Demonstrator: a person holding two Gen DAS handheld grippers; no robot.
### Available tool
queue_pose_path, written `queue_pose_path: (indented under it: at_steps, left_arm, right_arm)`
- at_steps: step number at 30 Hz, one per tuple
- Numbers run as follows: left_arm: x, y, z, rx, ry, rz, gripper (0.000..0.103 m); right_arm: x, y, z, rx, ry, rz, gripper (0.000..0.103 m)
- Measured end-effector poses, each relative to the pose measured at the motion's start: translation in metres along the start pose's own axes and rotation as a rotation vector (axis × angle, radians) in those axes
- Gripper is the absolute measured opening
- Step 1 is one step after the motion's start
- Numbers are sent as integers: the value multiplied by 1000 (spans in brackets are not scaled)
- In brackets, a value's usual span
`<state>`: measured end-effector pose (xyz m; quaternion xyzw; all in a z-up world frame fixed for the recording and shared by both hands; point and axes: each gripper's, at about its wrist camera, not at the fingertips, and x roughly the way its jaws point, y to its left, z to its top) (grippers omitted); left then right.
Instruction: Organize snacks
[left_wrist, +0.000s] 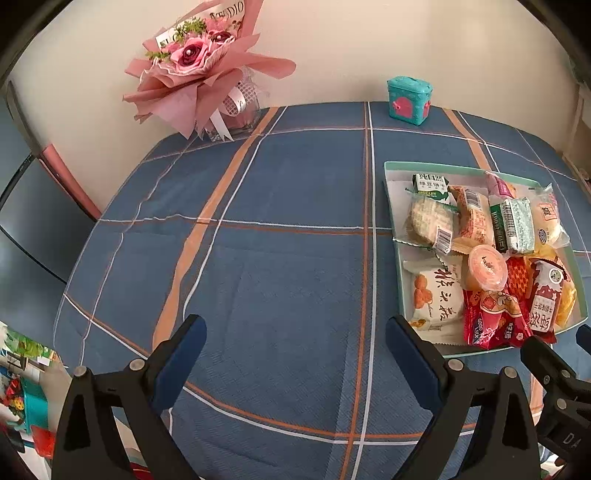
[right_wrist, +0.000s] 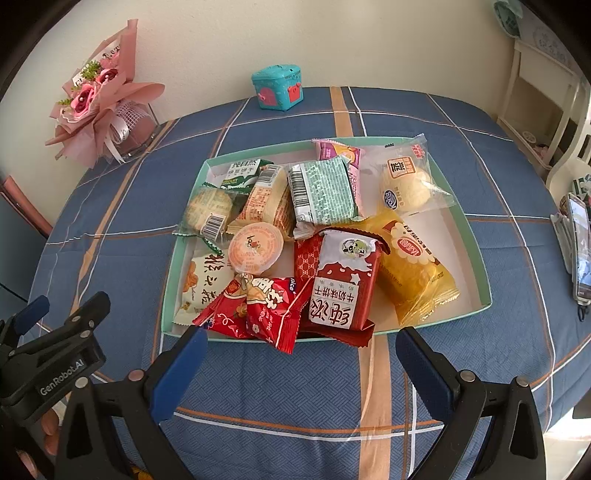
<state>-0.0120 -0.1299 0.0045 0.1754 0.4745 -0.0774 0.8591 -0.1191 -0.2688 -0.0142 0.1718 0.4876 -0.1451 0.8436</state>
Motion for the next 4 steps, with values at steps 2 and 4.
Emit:
queue_pose_path:
  at_steps: [2, 4]
  left_arm:
    - [-1, 1, 0, -4, -3, 3, 98]
    - [0, 2, 0, -5, 1, -7, 98]
  right_arm:
    - [0, 0, -1, 2, 1, 1, 103]
    - [1, -1, -1, 5, 2, 2, 103]
